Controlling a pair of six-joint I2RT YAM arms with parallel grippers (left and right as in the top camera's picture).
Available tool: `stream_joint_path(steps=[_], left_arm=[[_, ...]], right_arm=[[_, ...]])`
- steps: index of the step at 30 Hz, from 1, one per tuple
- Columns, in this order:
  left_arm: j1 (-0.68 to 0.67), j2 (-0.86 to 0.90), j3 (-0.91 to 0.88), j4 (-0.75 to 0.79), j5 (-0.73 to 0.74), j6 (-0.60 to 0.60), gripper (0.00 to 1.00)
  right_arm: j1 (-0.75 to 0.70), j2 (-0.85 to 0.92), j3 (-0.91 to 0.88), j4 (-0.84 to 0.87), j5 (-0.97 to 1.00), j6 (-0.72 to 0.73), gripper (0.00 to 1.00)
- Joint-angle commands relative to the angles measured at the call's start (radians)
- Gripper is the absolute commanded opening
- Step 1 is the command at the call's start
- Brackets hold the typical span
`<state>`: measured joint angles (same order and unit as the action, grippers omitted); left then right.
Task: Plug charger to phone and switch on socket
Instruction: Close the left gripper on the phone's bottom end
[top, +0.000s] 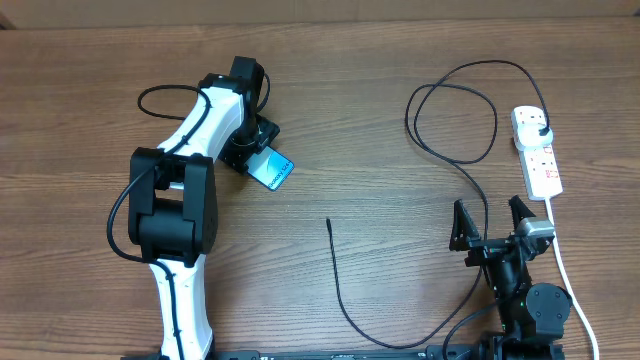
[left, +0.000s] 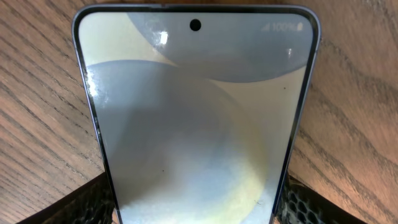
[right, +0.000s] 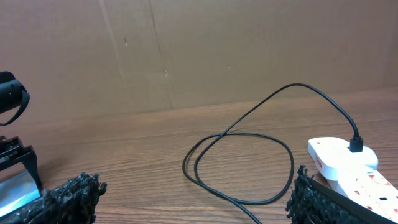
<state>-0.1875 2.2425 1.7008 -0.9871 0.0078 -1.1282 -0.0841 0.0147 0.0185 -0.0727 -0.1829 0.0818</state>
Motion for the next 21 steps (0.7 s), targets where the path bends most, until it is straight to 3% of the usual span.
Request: stream_joint_path(steps=[1,7,10,12,21], left_arm=[[-0.003,0.092,-0.043,0.017,0.067,-0.02,0.64],[-0.003,0.092,-0.043,0.019,0.064,-0.017,0.4],[-0.003,0.092,-0.043,0.019,0.064,-0.017,0.14],[-0.003,0.092,-0.043,0.019,0.064,-0.017,0.06],[-0.003,0.092,-0.043,0.02,0.064,-0.002,0.04]], right_arm=[[0.005,-0.011,-0.01,0.003,0.006,0.0,1.0],[0.005,-0.011,-0.01,0.003,0.006,0.0,1.0],[0.005,-0.011,-0.01,0.003,0.006,0.0,1.0],[0.005,-0.011,-0.01,0.003,0.006,0.0,1.0],[0.005,-0.011,-0.01,0.003,0.006,0.0,1.0]])
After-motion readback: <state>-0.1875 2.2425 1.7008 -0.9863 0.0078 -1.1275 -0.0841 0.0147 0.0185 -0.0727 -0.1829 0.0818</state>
